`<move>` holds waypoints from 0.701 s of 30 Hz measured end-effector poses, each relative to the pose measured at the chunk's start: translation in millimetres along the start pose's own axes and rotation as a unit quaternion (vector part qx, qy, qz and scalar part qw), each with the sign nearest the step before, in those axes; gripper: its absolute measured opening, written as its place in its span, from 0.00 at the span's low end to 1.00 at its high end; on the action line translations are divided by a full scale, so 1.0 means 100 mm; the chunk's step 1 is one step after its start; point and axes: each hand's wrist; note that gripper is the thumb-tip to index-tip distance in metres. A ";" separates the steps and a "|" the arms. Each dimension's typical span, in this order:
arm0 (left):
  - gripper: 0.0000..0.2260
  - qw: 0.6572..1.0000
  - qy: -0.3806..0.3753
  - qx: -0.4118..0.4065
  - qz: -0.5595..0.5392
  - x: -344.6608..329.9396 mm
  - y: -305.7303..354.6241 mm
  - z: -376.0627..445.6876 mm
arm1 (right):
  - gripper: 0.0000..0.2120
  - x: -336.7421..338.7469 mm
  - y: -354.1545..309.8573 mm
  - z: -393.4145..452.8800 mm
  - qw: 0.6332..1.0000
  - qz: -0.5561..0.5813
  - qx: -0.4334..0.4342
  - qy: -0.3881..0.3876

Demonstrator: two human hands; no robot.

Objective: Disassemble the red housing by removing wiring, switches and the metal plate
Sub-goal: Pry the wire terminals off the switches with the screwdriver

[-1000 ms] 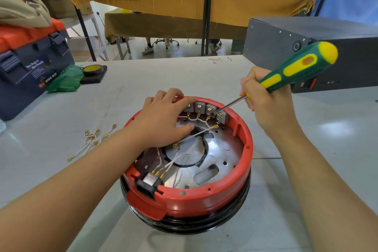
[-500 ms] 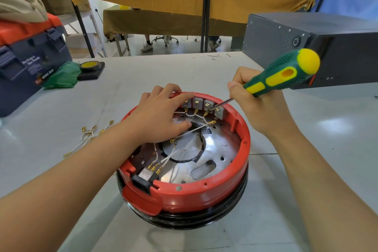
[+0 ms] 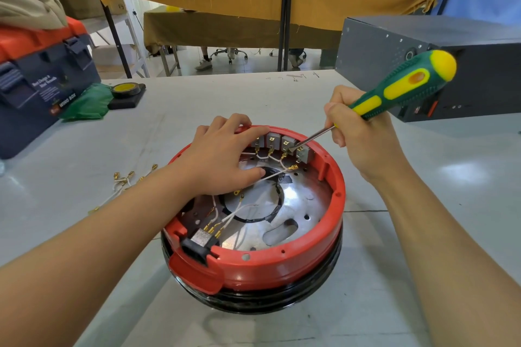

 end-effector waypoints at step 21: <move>0.30 1.000 0.007 0.003 -0.001 -0.02 -0.01 0.00 | 0.12 -0.07 -0.07 -0.11 0.993 -0.084 0.085 0.009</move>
Point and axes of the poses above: each hand's wrist, its own z-axis towards the middle knuckle, its own x-axis out of the back of the hand, y = z × x, and after that the axes turned 15 degrees about -x, right-handed
